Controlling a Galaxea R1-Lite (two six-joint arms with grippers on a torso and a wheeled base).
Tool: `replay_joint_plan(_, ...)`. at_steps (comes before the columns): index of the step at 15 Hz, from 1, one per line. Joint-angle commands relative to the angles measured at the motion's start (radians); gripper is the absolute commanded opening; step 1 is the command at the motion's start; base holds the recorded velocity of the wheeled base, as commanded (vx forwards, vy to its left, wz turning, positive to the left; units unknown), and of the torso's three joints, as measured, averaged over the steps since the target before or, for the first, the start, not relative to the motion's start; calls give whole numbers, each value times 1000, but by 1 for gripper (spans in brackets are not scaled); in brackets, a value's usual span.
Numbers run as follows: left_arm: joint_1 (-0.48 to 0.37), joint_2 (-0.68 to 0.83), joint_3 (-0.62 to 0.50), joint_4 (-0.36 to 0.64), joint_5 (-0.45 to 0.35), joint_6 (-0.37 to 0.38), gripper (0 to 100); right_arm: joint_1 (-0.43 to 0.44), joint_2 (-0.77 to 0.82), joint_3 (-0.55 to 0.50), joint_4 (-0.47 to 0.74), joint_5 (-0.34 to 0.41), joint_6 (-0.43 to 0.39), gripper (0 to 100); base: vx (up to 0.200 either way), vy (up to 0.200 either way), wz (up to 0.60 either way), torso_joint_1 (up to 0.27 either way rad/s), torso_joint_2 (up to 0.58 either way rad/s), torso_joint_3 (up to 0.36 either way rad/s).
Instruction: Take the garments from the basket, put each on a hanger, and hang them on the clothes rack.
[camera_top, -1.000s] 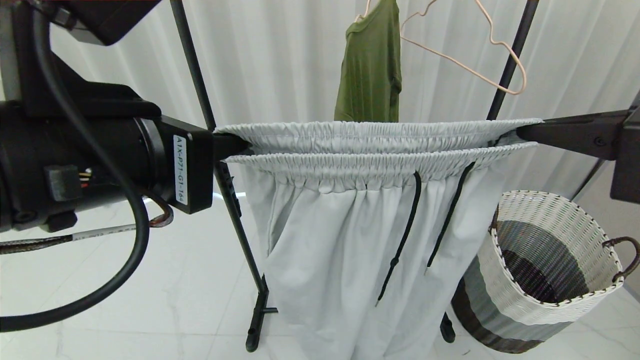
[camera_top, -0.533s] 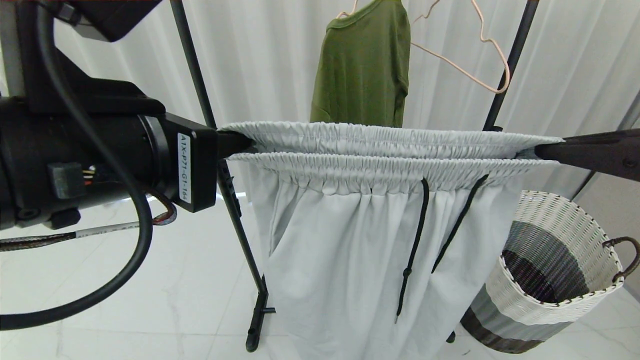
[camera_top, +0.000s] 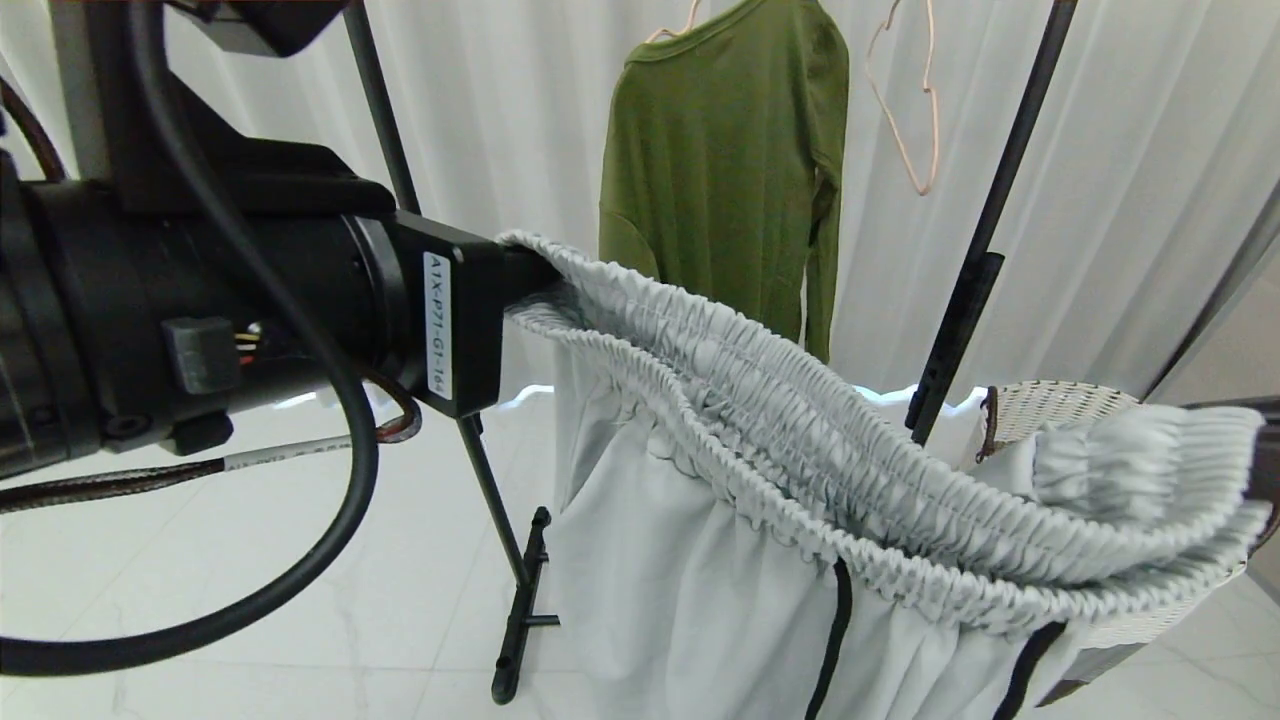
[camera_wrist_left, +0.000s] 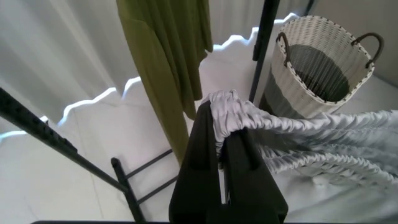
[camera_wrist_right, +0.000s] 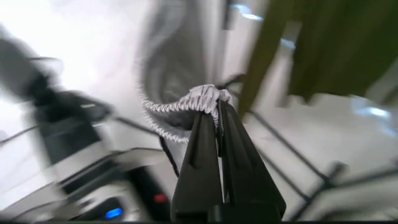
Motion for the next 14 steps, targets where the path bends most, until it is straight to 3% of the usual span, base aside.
replay_joint_plan(1, -1, 21, -7, -1, 0, 1, 0, 60, 16, 1, -9, 1, 8, 0, 0, 0, 0, 0, 0, 0)
replay_joint_plan(5, -1, 1, -5, 3, 1, -1, 0, 30, -7, 27, -1, -9, 8, 0, 0, 0, 0, 0, 0, 0)
replay_joint_plan(7, -3, -37, -13, 56, 3, 1, 0, -90, -7, 36, -1, -15, 2, 0, 0, 0, 0, 0, 0, 0)
replay_joint_plan(10, -9, -126, -47, 267, 1, -2, 0, -309, 16, 32, -15, -9, -51, 0, 0, 0, 0, 0, 0, 0)
replay_joint_plan(14, -38, -191, -19, 338, 0, -2, 0, -434, 109, 39, -204, -4, -73, 0, 0, 0, 0, 0, 0, 0)
